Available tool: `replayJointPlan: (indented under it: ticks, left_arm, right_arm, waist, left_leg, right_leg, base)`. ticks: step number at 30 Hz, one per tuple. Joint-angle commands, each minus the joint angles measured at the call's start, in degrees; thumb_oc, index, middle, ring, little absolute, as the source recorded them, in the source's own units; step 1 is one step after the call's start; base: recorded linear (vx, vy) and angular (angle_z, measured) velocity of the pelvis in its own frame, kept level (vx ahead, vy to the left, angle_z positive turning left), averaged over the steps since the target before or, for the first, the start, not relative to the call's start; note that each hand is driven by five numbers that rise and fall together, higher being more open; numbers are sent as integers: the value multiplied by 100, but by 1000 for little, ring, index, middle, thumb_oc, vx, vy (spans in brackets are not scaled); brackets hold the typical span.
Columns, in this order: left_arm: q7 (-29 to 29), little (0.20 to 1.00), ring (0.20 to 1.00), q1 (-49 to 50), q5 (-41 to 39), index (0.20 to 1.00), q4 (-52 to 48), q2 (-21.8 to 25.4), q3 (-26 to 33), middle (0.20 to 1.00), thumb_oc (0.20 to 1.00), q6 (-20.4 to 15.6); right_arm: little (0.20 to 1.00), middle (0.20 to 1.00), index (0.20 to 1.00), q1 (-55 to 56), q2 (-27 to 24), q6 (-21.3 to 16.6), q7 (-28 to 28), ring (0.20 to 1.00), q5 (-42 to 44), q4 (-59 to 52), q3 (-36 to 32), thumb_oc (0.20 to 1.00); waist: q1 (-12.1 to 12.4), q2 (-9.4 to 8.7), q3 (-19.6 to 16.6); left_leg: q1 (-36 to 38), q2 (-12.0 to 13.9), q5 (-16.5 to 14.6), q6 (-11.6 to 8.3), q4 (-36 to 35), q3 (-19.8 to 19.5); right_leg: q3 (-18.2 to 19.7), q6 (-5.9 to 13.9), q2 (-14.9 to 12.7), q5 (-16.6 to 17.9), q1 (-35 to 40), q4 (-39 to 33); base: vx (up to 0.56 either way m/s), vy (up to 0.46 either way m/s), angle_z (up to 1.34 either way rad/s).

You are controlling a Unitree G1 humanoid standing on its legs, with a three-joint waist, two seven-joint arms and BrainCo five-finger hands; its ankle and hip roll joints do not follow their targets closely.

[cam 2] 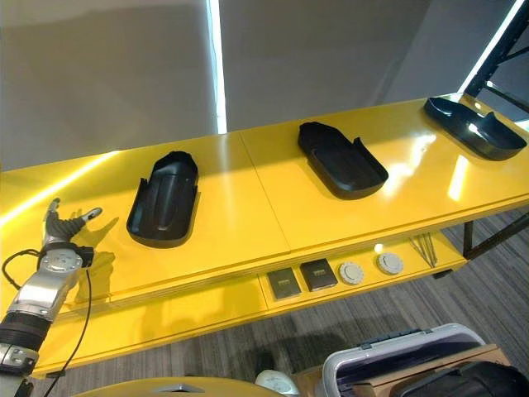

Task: Move parts from the plastic box to the shelf.

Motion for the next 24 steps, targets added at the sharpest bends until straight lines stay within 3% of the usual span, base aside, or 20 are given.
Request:
replayJointPlan:
  ticks: [1,7,8,10,11,16,24]
  left_arm:
    - [22,1000,1000,-217,195,1000,-130,367,143,1000,1000,-291]
    - [119,1000,1000,-141,156,1000,-378,376,268,1000,1000,-634]
    - [52,1000,1000,-128,-84,1000,-446,351,281,1000,1000,-893]
    - [-58,1000,1000,-133,-161,1000,-439,320,263,1000,1000,-1006]
    - [-263,1000,1000,-151,-648,1000,-461,226,179,1000,1000,-1212]
    - [-570,1000,1000,-93,-1966,1000,-615,-566,-254,1000,1000,-1380]
    - [-633,1000,1000,18,-2198,1000,-790,-860,-507,1000,1000,-1140]
  right_arm:
    - [1000,1000,1000,-234,277,-100,83,1000,-154,347,105,1000]
    - [1000,1000,1000,-220,266,-93,85,1000,-213,333,85,1000]
    - [1000,1000,1000,-221,275,-91,92,1000,-231,336,85,1000]
    - [1000,1000,1000,-221,272,-86,90,1000,-236,327,94,1000]
    - [1000,1000,1000,-233,279,-87,87,1000,-258,326,106,1000]
    - [1000,1000,1000,-327,288,-2,76,1000,-278,303,149,1000]
    - [1000,1000,1000,-364,291,8,77,1000,-282,316,138,1000]
  waist:
    - [-75,-114,-42]
    - [-47,-117,-51]
    - [-41,-126,-54]
    - [-41,-128,-56]
    - [-49,-141,-49]
    - [-73,-169,-40]
    - [-91,-170,-68]
  left_leg:
    - [-468,168,-327,45,678,-191]
    - [-459,162,-327,40,656,-222]
    - [-458,160,-329,37,655,-223]
    - [-458,160,-335,36,654,-225]
    - [-457,161,-337,37,656,-223]
    - [-439,162,-343,56,632,-204]
    - [-444,168,-319,65,609,-161]
  right_leg:
    - [11,555,-539,-549,276,260]
    - [-9,556,-539,-558,294,256]
    - [-12,560,-542,-558,292,264]
    - [-12,564,-543,-563,292,265]
    - [-8,566,-545,-559,287,277]
    - [32,553,-527,-559,271,281]
    - [65,559,-507,-530,255,237]
  base:
    - [-6,2,5]
    - [-1,1,1]
    - [0,0,0]
    - [0,0,0]
    - [0,0,0]
    - [0,0,0]
    - [-3,-1,-1]
